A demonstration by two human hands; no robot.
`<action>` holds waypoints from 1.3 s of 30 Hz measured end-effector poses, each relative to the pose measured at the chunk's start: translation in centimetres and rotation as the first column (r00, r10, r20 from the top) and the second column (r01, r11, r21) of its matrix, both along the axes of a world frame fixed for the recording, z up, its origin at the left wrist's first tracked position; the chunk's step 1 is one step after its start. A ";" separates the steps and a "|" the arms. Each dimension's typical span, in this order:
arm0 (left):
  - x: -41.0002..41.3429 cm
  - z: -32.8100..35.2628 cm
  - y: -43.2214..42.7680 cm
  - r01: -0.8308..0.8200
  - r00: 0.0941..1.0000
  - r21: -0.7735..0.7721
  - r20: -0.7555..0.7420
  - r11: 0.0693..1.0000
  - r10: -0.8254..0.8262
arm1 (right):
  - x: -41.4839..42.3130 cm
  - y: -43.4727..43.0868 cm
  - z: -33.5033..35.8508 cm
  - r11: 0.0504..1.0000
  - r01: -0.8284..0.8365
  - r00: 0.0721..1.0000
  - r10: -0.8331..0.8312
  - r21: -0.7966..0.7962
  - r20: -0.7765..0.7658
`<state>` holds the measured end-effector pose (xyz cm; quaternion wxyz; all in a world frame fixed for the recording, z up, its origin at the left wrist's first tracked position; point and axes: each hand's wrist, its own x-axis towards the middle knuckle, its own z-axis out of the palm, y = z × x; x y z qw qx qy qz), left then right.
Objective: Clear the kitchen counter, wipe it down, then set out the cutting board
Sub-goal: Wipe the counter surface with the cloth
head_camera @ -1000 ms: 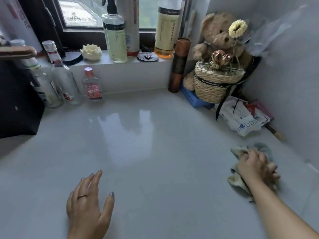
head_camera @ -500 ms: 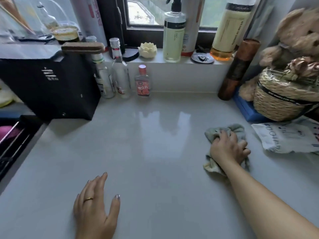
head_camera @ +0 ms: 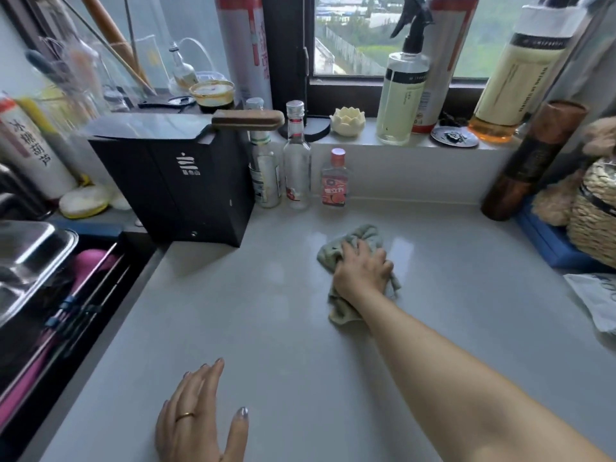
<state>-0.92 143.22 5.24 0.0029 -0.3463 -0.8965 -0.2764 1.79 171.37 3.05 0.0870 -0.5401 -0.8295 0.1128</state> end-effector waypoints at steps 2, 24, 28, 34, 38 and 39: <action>-1.2 0.3 -0.7 0.010 1.000 0.024 0.002 1.000 -0.010 | -1.7 1.0 0.3 1.000 0.009 1.000 -0.009 -0.011 0.004; -11.6 -0.6 -6.8 -0.066 0.993 0.104 0.100 0.992 0.056 | -16.5 -15.8 -0.5 0.979 -0.201 0.979 0.202 -0.043 0.019; -13.4 -0.9 -8.5 -0.065 0.991 0.111 0.128 0.992 0.051 | -19.5 -17.9 -0.2 0.981 -0.104 0.995 0.100 -0.162 -0.030; -15.1 -1.2 -11.4 -0.067 0.971 0.167 0.239 0.984 0.026 | -21.7 -20.8 -0.6 0.919 -0.394 0.918 0.392 -0.027 -0.057; -15.7 -1.5 -13.9 -0.071 0.959 0.138 0.283 0.988 0.029 | -22.4 -20.4 0.3 0.903 -0.423 0.906 0.423 -0.078 -0.026; -15.6 -1.5 -14.4 -0.078 0.959 0.136 0.282 0.988 0.037 | -22.0 -21.0 0.3 0.898 -0.434 0.901 0.432 -0.074 -0.036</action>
